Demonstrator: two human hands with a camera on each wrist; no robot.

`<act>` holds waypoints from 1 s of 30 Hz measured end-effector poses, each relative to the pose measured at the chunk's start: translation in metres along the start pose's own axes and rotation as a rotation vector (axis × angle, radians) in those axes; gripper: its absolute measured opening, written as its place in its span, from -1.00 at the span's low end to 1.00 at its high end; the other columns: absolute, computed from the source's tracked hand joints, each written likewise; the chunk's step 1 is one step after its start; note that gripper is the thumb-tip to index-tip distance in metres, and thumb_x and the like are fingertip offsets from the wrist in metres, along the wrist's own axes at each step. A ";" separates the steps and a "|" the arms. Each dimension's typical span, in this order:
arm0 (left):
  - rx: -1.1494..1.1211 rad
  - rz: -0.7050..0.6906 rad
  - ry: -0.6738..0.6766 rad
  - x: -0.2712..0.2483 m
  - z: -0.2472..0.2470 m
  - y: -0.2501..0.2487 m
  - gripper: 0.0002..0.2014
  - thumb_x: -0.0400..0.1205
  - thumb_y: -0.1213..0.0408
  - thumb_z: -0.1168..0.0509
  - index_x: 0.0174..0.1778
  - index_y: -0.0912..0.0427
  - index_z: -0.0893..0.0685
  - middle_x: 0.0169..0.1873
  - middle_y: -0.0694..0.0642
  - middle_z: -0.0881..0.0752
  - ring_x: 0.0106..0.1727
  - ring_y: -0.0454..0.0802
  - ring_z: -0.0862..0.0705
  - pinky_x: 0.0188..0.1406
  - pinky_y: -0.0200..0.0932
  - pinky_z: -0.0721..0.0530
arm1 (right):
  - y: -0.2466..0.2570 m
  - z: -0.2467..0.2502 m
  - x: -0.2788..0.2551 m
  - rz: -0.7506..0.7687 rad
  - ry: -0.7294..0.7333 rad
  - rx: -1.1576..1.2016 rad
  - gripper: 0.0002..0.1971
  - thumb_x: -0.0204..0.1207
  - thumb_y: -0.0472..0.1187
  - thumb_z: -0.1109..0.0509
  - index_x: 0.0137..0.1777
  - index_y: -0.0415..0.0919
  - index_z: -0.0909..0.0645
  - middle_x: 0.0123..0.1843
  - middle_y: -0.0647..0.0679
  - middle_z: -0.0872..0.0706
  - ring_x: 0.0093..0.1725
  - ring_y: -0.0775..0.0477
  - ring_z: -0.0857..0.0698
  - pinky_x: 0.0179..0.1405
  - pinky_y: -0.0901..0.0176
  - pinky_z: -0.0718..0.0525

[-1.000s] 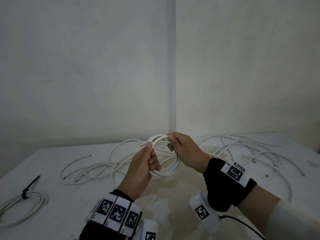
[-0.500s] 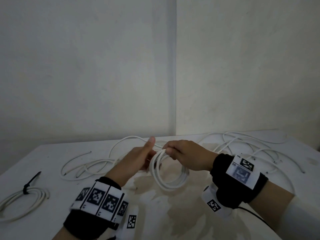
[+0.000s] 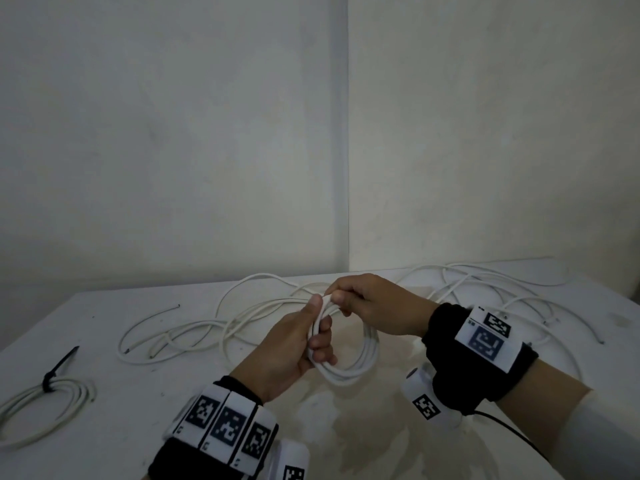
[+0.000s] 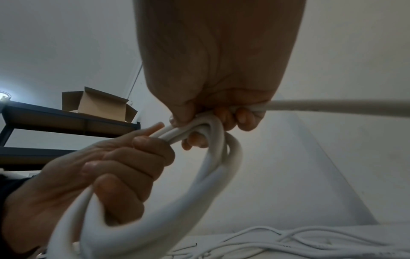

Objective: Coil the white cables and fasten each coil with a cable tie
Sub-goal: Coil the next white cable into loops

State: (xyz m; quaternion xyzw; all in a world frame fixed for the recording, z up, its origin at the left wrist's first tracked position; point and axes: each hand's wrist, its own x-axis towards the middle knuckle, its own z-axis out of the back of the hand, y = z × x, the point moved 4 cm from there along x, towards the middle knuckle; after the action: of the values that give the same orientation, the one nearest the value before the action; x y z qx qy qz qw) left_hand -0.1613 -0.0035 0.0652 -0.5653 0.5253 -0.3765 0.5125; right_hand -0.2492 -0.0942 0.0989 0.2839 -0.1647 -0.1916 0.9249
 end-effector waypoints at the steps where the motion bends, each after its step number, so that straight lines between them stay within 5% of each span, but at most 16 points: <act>1: 0.007 -0.008 -0.012 0.000 0.000 0.000 -0.57 0.70 0.00 0.04 -0.38 0.19 -0.42 -0.67 -0.05 -0.29 -0.65 -0.14 -0.32 -0.35 -0.19 -0.55 | -0.002 -0.001 0.000 -0.001 -0.018 0.023 -0.71 0.67 -0.14 -0.15 0.07 -0.32 -0.63 -0.24 0.02 -0.63 -0.19 0.03 -0.56 -0.02 0.09 -0.55; 6: 0.027 -0.030 -0.026 -0.001 0.001 0.001 -0.61 0.71 0.06 0.00 -0.36 0.19 -0.43 -0.66 -0.05 -0.30 -0.63 -0.15 -0.34 -0.35 -0.19 -0.54 | -0.007 -0.004 -0.001 0.002 -0.115 0.071 -0.76 0.65 -0.13 -0.19 0.01 -0.23 -0.66 -0.27 0.16 -0.61 -0.23 0.15 -0.55 -0.06 0.20 -0.51; 10: 0.034 -0.058 0.026 -0.001 0.001 -0.002 -0.71 0.71 0.19 -0.02 -0.32 0.19 -0.40 -0.64 -0.08 -0.32 -0.61 -0.18 -0.36 -0.36 -0.27 -0.58 | -0.005 -0.002 0.001 0.026 -0.113 0.109 -0.77 0.65 -0.15 -0.19 -0.05 -0.22 -0.65 -0.19 -0.06 -0.66 -0.17 0.02 -0.57 -0.01 0.03 -0.56; 15: -0.029 -0.082 -0.006 -0.002 0.008 -0.006 -0.68 0.72 0.21 -0.01 -0.37 0.20 -0.39 -0.66 -0.06 -0.30 -0.64 -0.17 -0.34 -0.45 -0.28 -0.59 | -0.012 0.005 0.000 0.024 -0.185 0.154 -0.74 0.67 -0.16 -0.15 -0.03 -0.22 -0.66 -0.14 -0.14 -0.68 -0.16 0.08 -0.57 -0.08 0.21 -0.51; 21: -0.211 -0.162 -0.077 -0.004 0.027 -0.016 -0.66 0.71 0.20 0.01 -0.38 0.19 -0.38 -0.68 -0.07 -0.30 -0.67 -0.19 -0.32 -0.49 -0.29 -0.62 | -0.045 0.010 -0.010 -0.089 -0.301 0.071 -0.71 0.69 -0.15 -0.09 0.16 -0.18 -0.63 -0.45 0.21 -0.42 -0.44 0.34 -0.50 -0.36 0.44 -0.40; 26: -0.408 -0.293 -0.235 -0.003 0.061 -0.034 -0.66 0.72 0.16 0.02 -0.38 0.15 -0.37 -0.72 -0.09 -0.31 -0.71 -0.21 -0.32 -0.52 -0.34 -0.64 | -0.076 0.013 -0.019 -0.218 -0.309 -0.091 -0.71 0.70 -0.13 -0.07 0.27 -0.15 -0.54 -0.38 0.11 -0.51 -0.38 0.13 -0.46 -0.36 0.33 -0.37; 28: -0.429 -0.338 -0.287 -0.001 0.071 -0.039 -0.65 0.73 0.16 0.02 -0.37 0.14 -0.38 -0.73 -0.09 -0.33 -0.70 -0.22 -0.35 -0.49 -0.37 -0.64 | -0.079 0.010 -0.019 -0.268 -0.254 -0.300 -0.69 0.71 -0.10 -0.02 0.33 -0.13 -0.46 -0.19 -0.05 -0.64 -0.22 -0.10 -0.60 -0.19 0.12 -0.45; 30: -0.409 -0.372 -0.336 0.001 0.075 -0.040 -0.66 0.73 0.16 0.02 -0.37 0.14 -0.39 -0.73 -0.10 -0.35 -0.69 -0.22 -0.39 -0.48 -0.38 -0.65 | -0.068 0.001 -0.018 -0.157 -0.255 -0.608 -0.69 0.70 -0.15 -0.03 0.30 -0.15 -0.52 -0.01 -0.13 -0.69 -0.08 -0.18 -0.70 -0.14 0.09 -0.60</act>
State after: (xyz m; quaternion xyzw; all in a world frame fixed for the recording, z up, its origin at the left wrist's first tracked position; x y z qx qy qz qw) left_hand -0.0807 0.0057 0.0901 -0.7972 0.3858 -0.2518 0.3902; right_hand -0.2833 -0.1384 0.0567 -0.0193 -0.1923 -0.3365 0.9216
